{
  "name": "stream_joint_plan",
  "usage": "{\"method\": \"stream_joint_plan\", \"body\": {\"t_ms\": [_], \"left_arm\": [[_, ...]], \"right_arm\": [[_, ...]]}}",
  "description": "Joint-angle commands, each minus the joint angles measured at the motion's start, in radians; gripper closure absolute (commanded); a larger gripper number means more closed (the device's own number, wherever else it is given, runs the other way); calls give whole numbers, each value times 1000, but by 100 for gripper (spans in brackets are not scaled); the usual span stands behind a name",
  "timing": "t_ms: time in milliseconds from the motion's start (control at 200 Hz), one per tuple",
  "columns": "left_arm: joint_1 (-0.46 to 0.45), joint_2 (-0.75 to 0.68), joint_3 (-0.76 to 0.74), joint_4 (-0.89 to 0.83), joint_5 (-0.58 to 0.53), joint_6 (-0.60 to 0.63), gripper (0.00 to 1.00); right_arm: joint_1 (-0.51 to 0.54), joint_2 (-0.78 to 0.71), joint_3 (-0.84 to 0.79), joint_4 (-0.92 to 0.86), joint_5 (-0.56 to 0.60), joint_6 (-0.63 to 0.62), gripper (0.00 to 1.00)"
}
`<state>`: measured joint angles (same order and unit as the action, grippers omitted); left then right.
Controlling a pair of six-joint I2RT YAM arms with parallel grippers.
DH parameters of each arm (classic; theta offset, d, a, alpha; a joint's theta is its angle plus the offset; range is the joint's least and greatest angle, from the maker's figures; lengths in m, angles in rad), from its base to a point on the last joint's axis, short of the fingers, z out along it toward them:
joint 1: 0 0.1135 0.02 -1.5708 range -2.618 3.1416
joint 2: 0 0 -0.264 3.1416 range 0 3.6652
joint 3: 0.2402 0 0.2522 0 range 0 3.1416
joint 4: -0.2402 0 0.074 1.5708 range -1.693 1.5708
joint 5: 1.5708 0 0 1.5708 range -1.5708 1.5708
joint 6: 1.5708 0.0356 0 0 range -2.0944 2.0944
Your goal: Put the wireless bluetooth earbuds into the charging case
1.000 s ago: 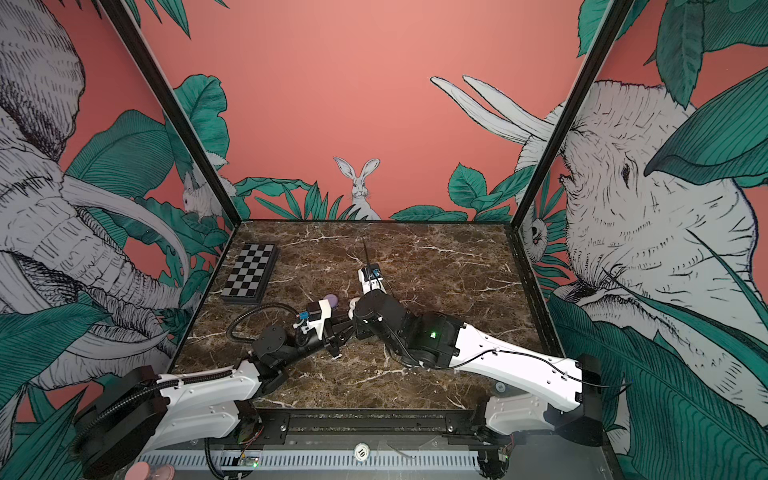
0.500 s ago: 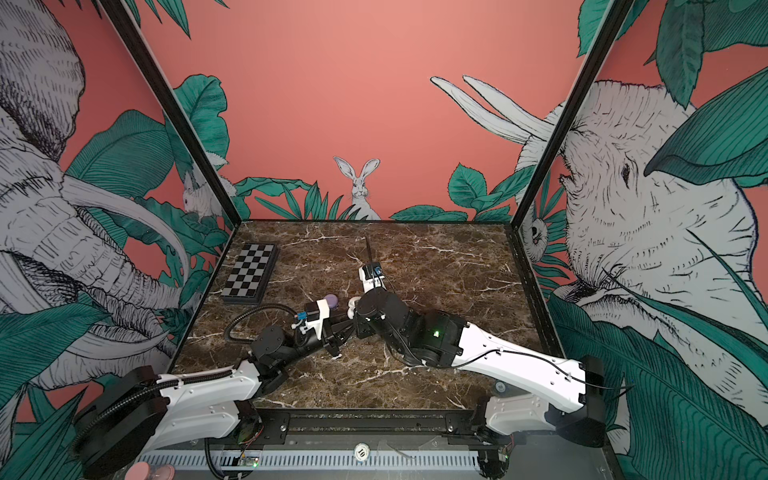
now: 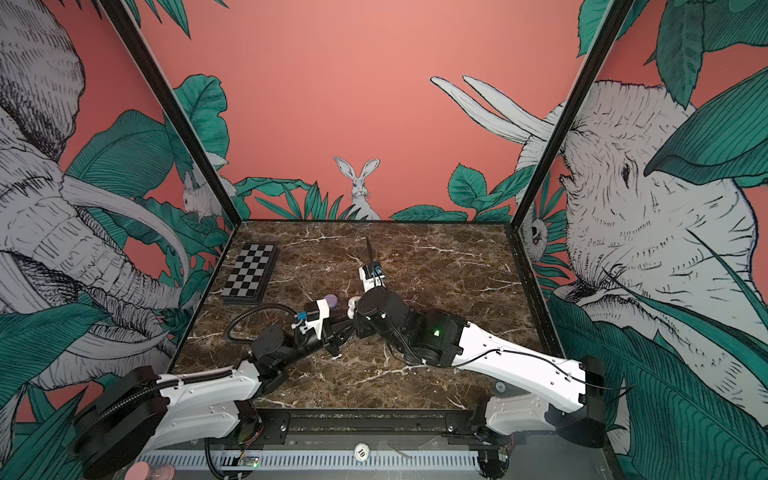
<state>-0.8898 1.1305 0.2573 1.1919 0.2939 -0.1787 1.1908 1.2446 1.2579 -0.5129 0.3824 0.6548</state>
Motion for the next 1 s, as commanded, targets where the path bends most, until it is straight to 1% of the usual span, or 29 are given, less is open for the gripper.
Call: {"method": "stream_joint_plan", "body": {"t_ms": [0, 360, 675, 910, 995], "left_arm": [[-5, -14, 2, 55, -1, -11, 100], [-5, -20, -6, 42, -25, -11, 100], [-5, -8, -2, 38, -29, -15, 100], [-5, -40, 5, -64, -76, 5, 100], [-5, -32, 3, -68, -83, 7, 100]], "right_arm": [[-3, 3, 18, 21, -13, 3, 79], [-3, 18, 18, 28, -13, 2, 80], [-3, 38, 32, 56, -37, 8, 80], [-3, 26, 22, 50, -21, 4, 80], [-7, 23, 5, 52, -18, 10, 80]]}}
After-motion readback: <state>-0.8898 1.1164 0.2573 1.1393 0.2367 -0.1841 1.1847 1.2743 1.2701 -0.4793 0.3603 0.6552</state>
